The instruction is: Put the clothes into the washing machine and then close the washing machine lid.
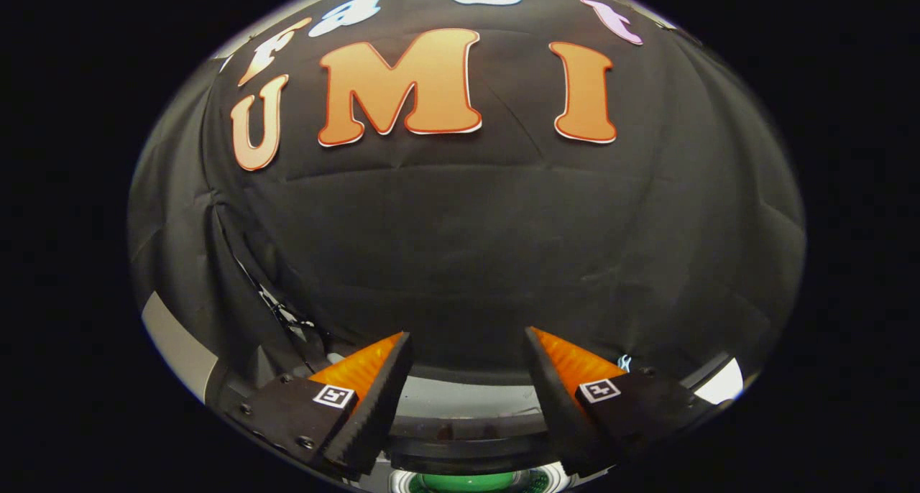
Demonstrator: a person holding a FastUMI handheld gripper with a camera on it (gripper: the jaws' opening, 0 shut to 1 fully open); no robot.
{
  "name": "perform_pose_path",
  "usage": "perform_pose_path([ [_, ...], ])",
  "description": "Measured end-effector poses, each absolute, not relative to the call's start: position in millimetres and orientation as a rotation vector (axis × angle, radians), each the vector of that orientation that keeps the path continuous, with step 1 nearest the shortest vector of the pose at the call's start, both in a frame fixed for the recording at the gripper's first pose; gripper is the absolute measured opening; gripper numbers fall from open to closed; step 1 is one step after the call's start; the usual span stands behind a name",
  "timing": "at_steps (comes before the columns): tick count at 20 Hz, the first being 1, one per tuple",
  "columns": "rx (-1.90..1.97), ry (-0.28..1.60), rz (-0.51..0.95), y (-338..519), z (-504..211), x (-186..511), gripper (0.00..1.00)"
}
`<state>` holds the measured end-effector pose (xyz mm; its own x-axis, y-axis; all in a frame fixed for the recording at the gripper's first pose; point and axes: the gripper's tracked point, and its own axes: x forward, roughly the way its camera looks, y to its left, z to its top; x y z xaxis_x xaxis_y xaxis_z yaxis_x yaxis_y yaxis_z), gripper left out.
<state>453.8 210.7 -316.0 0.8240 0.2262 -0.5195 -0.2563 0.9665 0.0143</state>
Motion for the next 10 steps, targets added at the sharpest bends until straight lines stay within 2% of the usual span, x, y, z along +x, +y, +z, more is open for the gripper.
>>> perform_pose_path([
  [10,-0.043,0.493,0.278,192,-310,389,1.00],
])
